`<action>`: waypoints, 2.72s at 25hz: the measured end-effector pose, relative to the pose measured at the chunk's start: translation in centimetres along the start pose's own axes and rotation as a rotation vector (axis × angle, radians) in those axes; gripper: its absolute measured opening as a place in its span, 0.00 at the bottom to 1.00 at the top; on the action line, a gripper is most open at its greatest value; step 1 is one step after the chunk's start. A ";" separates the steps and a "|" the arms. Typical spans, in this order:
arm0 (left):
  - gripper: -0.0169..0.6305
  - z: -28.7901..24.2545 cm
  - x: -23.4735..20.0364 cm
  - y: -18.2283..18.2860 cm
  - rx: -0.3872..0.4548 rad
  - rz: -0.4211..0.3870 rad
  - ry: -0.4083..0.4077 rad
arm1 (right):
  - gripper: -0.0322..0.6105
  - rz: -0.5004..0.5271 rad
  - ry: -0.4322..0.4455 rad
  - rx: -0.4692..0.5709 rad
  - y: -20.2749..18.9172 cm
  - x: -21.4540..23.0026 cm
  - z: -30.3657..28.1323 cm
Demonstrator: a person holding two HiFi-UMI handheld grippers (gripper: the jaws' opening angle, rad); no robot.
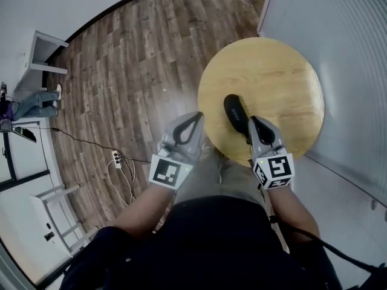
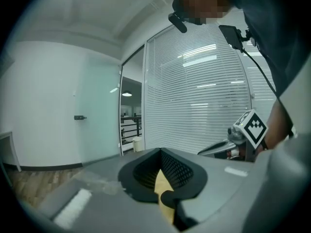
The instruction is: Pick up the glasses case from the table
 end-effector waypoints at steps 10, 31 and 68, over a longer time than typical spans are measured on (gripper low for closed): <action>0.03 -5.5 -2.2 -7.7 -0.081 0.030 -0.084 | 0.06 -0.037 -0.026 -0.135 -5.4 1.9 -7.5; 0.03 -13.9 -4.1 -15.8 -0.144 -0.071 -0.170 | 0.66 0.061 -0.036 -0.488 -17.1 3.1 -17.0; 0.03 -1.6 -1.7 5.5 0.180 -0.128 -0.222 | 0.62 0.038 -0.219 -0.133 3.9 -1.7 2.6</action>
Point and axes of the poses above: the fingertips, and each gripper's own axes: z backward along the fingers, x to its right, y out of its top, the point moved 1 cm from there along z, backward along the fingers, and after that the axes turned 10 degrees about -x, right-handed, at the moved point
